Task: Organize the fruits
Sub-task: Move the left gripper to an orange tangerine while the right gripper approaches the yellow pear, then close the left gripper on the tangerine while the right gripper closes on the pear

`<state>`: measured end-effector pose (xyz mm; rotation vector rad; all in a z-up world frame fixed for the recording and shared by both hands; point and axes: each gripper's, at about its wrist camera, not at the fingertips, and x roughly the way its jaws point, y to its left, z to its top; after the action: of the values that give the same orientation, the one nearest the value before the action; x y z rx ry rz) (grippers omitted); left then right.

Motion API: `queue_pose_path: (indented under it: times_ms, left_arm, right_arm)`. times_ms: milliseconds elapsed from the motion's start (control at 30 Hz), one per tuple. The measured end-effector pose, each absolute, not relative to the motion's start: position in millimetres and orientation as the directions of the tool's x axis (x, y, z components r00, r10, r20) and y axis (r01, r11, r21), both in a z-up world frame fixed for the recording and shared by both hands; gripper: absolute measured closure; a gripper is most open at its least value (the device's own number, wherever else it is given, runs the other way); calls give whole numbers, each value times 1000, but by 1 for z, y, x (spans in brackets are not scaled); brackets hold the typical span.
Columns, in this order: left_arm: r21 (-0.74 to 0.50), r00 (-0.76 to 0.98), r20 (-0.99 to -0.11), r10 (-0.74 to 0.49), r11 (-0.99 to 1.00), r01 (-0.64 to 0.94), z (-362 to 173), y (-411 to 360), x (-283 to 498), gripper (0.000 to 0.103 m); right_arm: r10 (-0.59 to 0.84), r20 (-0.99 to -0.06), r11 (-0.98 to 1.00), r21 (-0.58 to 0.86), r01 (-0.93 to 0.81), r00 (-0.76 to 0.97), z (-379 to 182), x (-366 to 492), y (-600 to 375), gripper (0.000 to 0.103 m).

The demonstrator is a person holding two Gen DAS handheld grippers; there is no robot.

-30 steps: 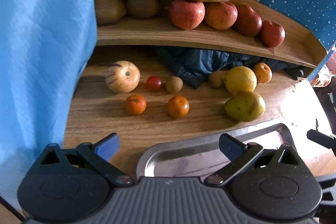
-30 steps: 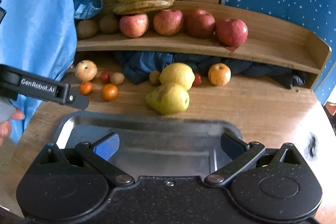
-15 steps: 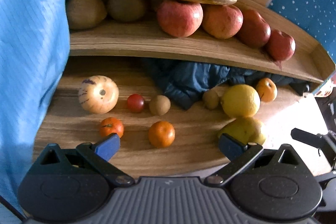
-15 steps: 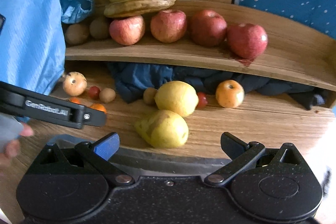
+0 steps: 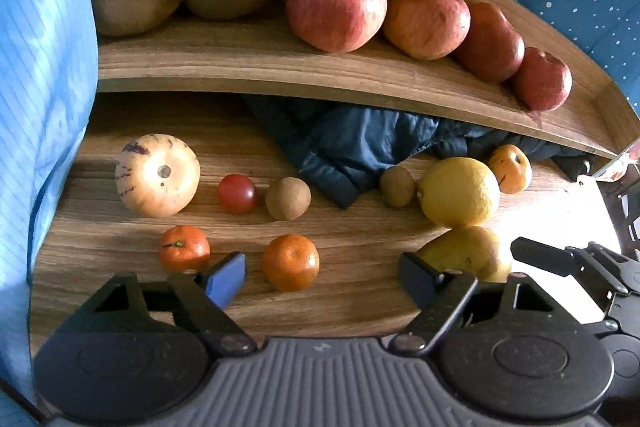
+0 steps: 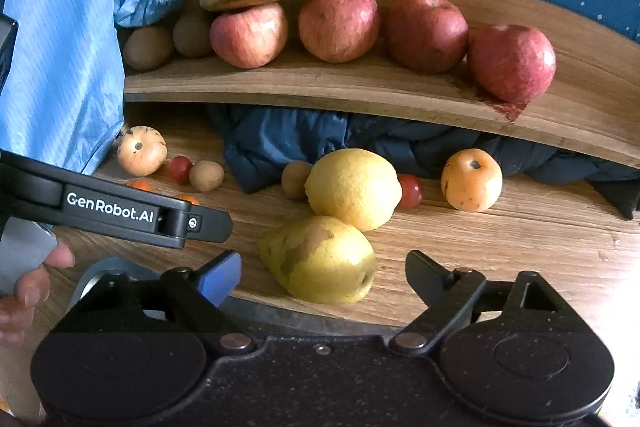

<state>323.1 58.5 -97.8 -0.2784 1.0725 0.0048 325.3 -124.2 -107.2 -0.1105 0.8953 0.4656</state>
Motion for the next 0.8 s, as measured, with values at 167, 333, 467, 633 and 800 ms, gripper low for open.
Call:
queue_pose_path:
  times_ms: [167, 333, 467, 633, 800]
  left_arm:
    - [-216, 470, -874, -121, 964, -152, -102, 59, 325, 27]
    - [-214, 470, -875, -118, 964, -157, -104, 60, 326, 37]
    - [-209, 475, -873, -113, 966, -154, -105, 61, 327, 45]
    - [-202, 478, -872, -107, 967, -153, -105, 62, 326, 54]
    - [-203, 478, -871, -111, 968, -146, -104, 63, 325, 68]
  right_arm:
    - [356, -778, 892, 117, -437, 517, -113, 331, -122, 19]
    - [362, -782, 892, 133, -431, 507, -117, 335, -120, 23]
    - [371, -785, 893, 155, -423, 496, -121, 338, -120, 28]
    - [386, -781, 897, 192, -399, 492, -125, 341, -123, 32]
    - [387, -777, 900, 202, -386, 496, -124, 340, -124, 33]
